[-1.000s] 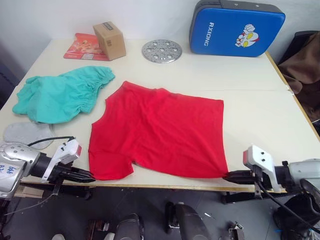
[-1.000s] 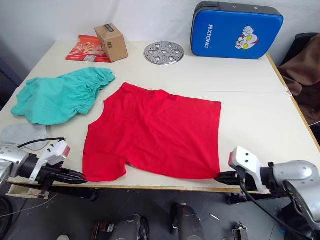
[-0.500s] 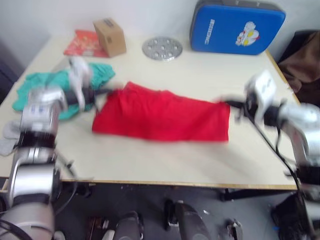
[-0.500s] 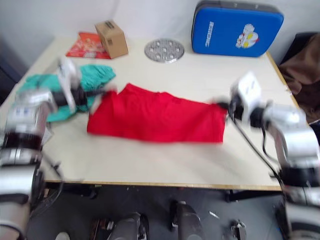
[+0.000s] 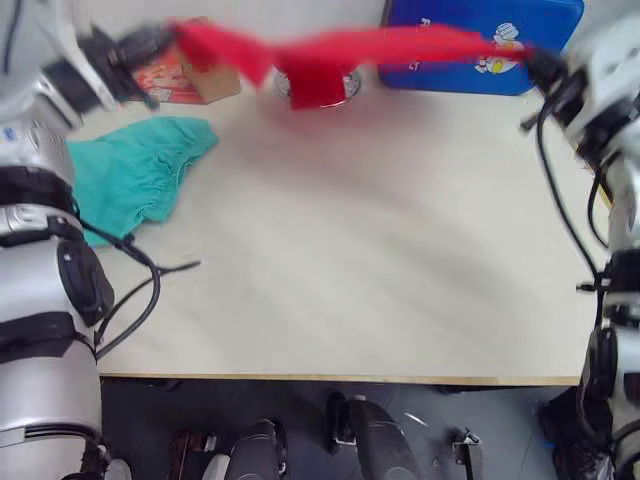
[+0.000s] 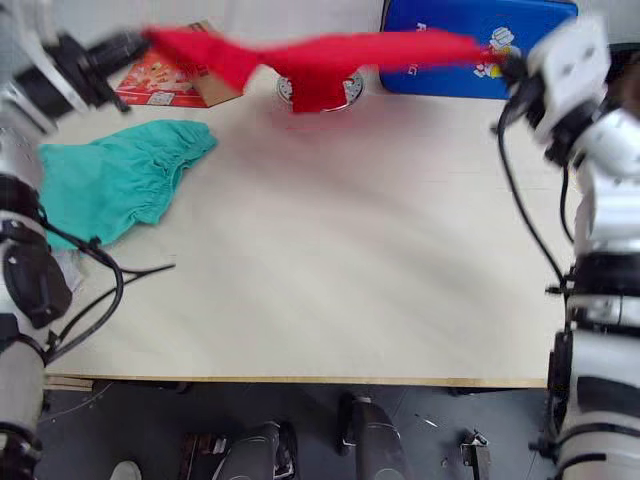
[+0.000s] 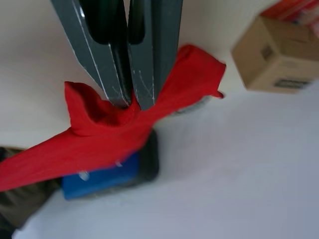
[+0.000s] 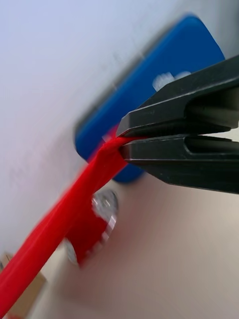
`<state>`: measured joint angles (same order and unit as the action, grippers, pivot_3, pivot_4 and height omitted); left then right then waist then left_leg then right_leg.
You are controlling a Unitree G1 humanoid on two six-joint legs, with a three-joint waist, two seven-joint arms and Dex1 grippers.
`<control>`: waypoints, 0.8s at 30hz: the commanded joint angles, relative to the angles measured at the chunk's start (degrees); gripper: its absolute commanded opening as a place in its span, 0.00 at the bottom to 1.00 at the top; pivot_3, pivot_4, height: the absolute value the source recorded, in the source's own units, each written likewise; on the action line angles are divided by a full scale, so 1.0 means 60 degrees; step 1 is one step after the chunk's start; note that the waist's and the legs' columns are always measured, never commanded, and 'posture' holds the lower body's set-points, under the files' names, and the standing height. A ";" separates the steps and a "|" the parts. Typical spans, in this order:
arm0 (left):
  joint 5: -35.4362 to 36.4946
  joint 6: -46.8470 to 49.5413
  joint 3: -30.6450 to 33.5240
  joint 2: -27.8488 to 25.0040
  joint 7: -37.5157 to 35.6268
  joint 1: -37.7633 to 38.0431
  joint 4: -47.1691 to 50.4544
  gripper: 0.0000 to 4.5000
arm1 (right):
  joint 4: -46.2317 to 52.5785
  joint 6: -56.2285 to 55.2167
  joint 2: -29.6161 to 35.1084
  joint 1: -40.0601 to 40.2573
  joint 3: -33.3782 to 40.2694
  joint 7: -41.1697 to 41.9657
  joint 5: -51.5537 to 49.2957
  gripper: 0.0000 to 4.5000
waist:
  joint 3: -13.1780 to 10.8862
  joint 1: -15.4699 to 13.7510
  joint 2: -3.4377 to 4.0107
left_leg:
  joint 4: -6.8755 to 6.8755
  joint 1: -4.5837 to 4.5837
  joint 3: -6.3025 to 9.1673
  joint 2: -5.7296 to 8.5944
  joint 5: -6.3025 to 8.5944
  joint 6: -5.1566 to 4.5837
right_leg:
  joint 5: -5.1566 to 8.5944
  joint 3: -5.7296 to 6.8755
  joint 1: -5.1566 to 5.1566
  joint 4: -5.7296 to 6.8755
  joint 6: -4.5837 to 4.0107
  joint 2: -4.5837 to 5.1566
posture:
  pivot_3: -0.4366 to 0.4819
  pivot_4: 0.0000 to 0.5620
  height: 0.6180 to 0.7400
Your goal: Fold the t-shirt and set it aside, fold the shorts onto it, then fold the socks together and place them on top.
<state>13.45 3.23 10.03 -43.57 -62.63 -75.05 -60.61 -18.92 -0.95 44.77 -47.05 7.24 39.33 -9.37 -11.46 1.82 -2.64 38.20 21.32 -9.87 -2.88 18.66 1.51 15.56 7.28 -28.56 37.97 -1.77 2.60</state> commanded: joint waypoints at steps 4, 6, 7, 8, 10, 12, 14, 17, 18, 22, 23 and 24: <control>0.0418 0.2079 -0.0702 -0.0929 -0.2567 0.3256 0.3820 0.01 | 0.3082 0.1172 0.0368 0.3431 0.0104 0.1284 -0.0816 0.00 | 0.0001 0.0031 0.0001 | 0.0017 -0.0134 0.0034 -0.0016 -0.0047 0.0010 | -0.0036 -0.0074 0.0096 0.0001 -0.0037 -0.0004 | 0.48 0.27 1.00; 0.0673 0.2894 -0.0958 -0.1409 -0.3295 0.4688 0.5434 0.01 | 0.3824 0.1724 0.0728 0.4716 0.0025 0.2086 -0.1131 0.00 | 0.0004 0.0037 0.0006 | -0.0041 -0.0268 0.0038 -0.0051 -0.0040 0.0036 | -0.0010 -0.0094 0.0213 -0.0020 -0.0034 -0.0028 | 0.48 0.27 1.00; 0.0834 0.3425 -0.1134 -0.1778 -0.3687 0.5414 0.6372 0.01 | 0.4194 0.1946 0.0999 0.5326 0.0062 0.2604 -0.1381 0.00 | 0.0003 0.0037 0.0006 | -0.0046 -0.0302 0.0034 -0.0058 -0.0028 0.0053 | 0.0021 -0.0107 0.0231 -0.0002 -0.0038 -0.0034 | 0.48 0.27 1.00; 0.0961 0.3815 -0.1227 -0.2037 -0.3919 0.5922 0.7063 0.01 | 0.4460 0.2110 0.1177 0.5725 0.0113 0.2951 -0.1557 0.00 | 0.0003 0.0028 0.0005 | -0.0045 -0.0306 0.0031 -0.0062 -0.0023 0.0059 | 0.0037 -0.0114 0.0226 0.0011 -0.0047 -0.0036 | 0.48 0.27 1.00; 0.1131 0.4307 -0.1349 -0.2569 -0.4384 0.6793 0.8076 0.01 | 0.4892 0.2460 0.1535 0.6358 0.0269 0.3570 -0.1936 0.00 | 0.0002 0.0017 0.0004 | -0.0038 -0.0294 0.0025 -0.0067 -0.0020 0.0064 | 0.0050 -0.0123 0.0203 0.0040 -0.0056 -0.0039 | 0.48 0.27 1.00; 0.1336 0.4710 -0.1344 -0.2972 -0.4579 0.7390 0.8751 0.01 | 0.5150 0.2772 0.1861 0.6805 0.0433 0.4021 -0.2218 0.00 | 0.0003 0.0002 0.0003 | -0.0034 -0.0301 0.0020 -0.0069 -0.0018 0.0066 | 0.0053 -0.0132 0.0200 0.0049 -0.0062 -0.0040 | 0.48 0.27 1.00; 0.1696 0.5074 -0.1363 -0.3558 -0.4866 0.8071 0.9459 0.01 | 0.5357 0.3138 0.2202 0.7301 0.0654 0.4519 -0.2570 0.00 | 0.0003 -0.0002 0.0004 | -0.0037 -0.0336 0.0022 -0.0072 -0.0014 0.0072 | 0.0055 -0.0136 0.0227 0.0042 -0.0065 -0.0046 | 0.48 0.27 1.00; 0.2549 0.5584 -0.1347 -0.4461 -0.4969 0.8955 1.0311 0.01 | 0.5654 0.3473 0.2553 0.8076 0.0976 0.5166 -0.2991 0.00 | 0.0003 -0.0030 0.0004 | -0.0055 -0.0373 0.0035 -0.0081 -0.0001 0.0070 | 0.0064 -0.0130 0.0277 0.0007 -0.0062 -0.0056 | 0.48 0.27 1.00; 0.2965 0.5730 -0.1330 -0.4852 -0.4974 0.9310 1.0602 0.01 | 0.5770 0.3530 0.2677 0.8442 0.1117 0.5480 -0.3133 0.00 | 0.0003 -0.0041 0.0003 | -0.0057 -0.0371 0.0036 -0.0087 0.0005 0.0067 | 0.0065 -0.0129 0.0279 -0.0001 -0.0061 -0.0060 | 0.48 0.27 1.00; 0.4284 0.6018 -0.1126 -0.5999 -0.4978 1.0407 1.1269 0.01 | 0.6059 0.3959 0.2918 0.9330 0.1537 0.6106 -0.3593 0.00 | 0.0003 -0.0054 0.0004 | -0.0058 -0.0365 0.0045 -0.0095 0.0019 0.0068 | 0.0076 -0.0124 0.0279 -0.0012 -0.0058 -0.0067 | 0.48 0.27 1.00; 0.4502 0.6107 -0.1087 -0.6145 -0.4978 1.0525 1.1325 0.01 | 0.6086 0.4102 0.2921 0.9433 0.1612 0.6155 -0.3695 0.00 | 0.0003 -0.0052 0.0004 | -0.0059 -0.0371 0.0045 -0.0095 0.0021 0.0066 | 0.0077 -0.0124 0.0285 -0.0014 -0.0057 -0.0066 | 0.48 0.27 1.00; 0.4642 0.6154 -0.1059 -0.6236 -0.4978 1.0594 1.1345 0.01 | 0.6111 0.4196 0.2915 0.9490 0.1666 0.6176 -0.3756 0.00 | 0.0003 -0.0053 0.0004 | -0.0058 -0.0374 0.0045 -0.0095 0.0024 0.0064 | 0.0080 -0.0124 0.0290 -0.0019 -0.0051 -0.0067 | 0.48 0.27 1.00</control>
<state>38.53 39.50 1.62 -79.61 -86.09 -11.91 6.44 15.82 23.19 61.28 9.70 14.69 75.46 -30.15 -11.44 1.50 -2.61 37.85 19.07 -9.56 -3.45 18.81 1.89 16.12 6.55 -26.78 37.83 -1.93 2.19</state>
